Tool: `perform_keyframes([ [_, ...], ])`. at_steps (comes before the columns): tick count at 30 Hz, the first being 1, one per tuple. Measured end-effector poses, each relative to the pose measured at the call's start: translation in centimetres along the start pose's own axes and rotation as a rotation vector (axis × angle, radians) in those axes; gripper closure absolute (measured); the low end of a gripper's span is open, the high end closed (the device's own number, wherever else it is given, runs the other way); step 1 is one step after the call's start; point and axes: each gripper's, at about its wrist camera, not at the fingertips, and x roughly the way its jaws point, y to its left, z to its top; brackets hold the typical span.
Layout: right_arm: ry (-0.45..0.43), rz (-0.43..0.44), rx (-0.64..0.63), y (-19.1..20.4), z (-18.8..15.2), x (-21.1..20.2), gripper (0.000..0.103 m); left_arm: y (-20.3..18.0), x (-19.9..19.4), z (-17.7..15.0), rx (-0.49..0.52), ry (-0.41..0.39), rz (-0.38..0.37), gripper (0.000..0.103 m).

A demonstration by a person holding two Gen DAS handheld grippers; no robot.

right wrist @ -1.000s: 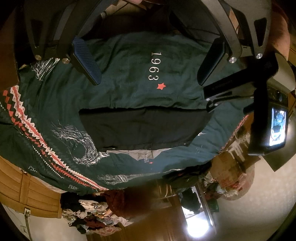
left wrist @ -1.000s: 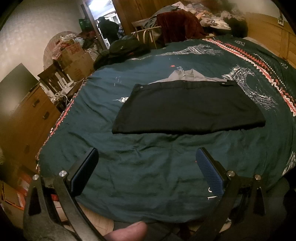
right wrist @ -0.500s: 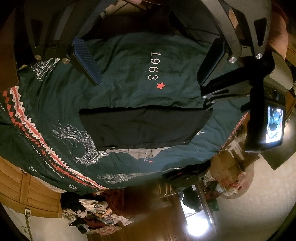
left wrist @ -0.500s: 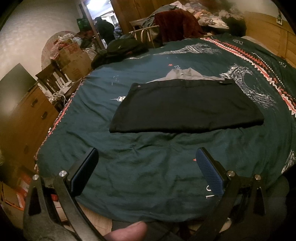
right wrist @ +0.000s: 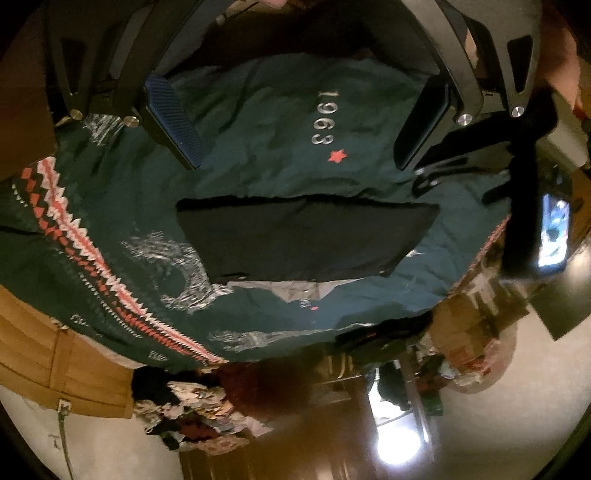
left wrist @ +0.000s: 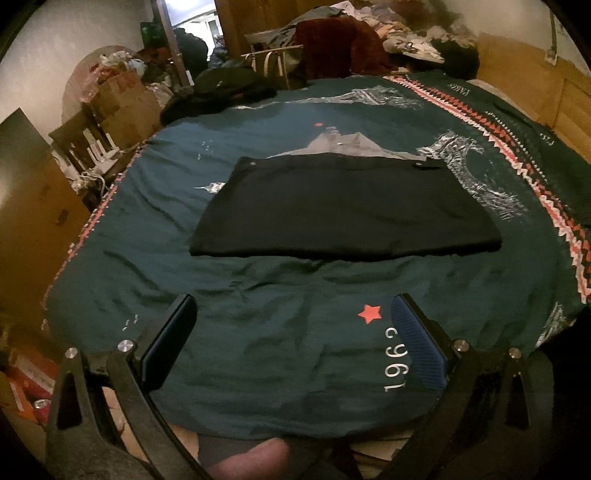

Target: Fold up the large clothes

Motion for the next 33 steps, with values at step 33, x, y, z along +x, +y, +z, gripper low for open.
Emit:
perform_keyframes([
  [33, 0.009, -0.095, -0.024, -1.5, 2.0, 2.9, 0.0, 0.2, 0.7, 0.2, -0.033, 0.013, -0.025, 0.0],
])
